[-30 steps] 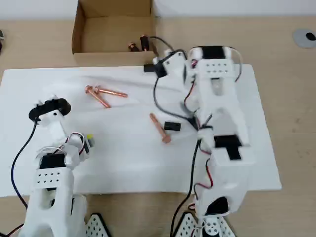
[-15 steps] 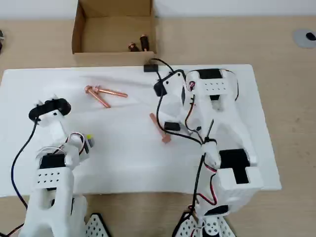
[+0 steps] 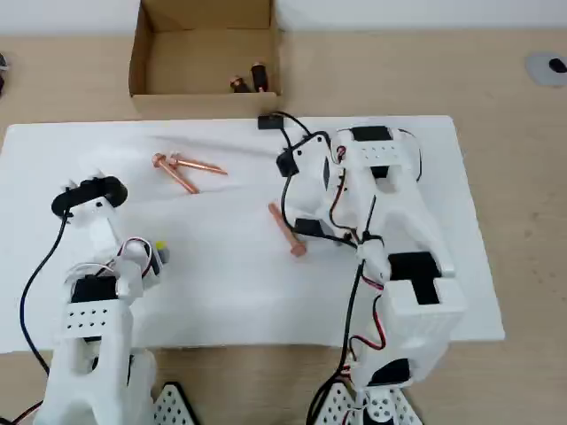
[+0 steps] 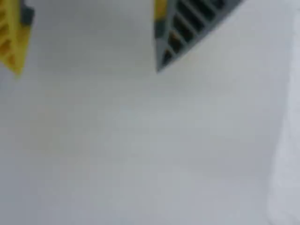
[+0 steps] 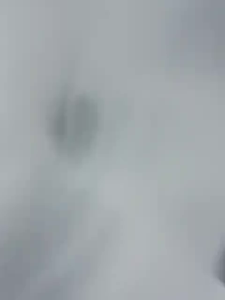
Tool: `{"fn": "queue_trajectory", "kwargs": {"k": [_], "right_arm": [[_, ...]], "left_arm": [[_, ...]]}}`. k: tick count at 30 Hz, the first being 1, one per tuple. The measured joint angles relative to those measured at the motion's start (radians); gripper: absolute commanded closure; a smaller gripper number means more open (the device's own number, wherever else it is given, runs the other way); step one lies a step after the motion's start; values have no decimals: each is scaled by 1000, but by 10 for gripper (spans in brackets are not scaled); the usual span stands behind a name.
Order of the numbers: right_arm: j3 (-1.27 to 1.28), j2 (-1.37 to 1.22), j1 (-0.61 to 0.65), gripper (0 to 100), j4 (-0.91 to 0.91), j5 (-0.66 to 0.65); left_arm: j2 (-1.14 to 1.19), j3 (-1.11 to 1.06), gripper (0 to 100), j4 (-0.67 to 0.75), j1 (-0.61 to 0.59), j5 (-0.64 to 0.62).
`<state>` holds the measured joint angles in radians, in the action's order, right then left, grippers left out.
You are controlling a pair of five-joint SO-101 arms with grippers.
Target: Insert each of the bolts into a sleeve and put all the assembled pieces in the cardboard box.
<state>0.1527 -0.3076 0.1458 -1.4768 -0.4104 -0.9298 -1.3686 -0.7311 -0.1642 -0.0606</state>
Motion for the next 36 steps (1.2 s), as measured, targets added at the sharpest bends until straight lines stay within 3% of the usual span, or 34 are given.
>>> {"fn": "queue_trajectory", "kwargs": {"k": [5,11,19,29,36], "right_arm": [[-17,-20,0,804,-2,0],[-29,-23,-12,992,8,2],[-37,-25,-26,987,-2,0],[-390,-26,-49,987,-273,2],[-423,81,-49,988,-296,3]], "left_arm": [[0,0,799,0,0,0],[0,0,799,0,0,0],[0,0,799,0,11,26],[0,0,799,0,11,26],[0,0,799,0,11,26]]}}
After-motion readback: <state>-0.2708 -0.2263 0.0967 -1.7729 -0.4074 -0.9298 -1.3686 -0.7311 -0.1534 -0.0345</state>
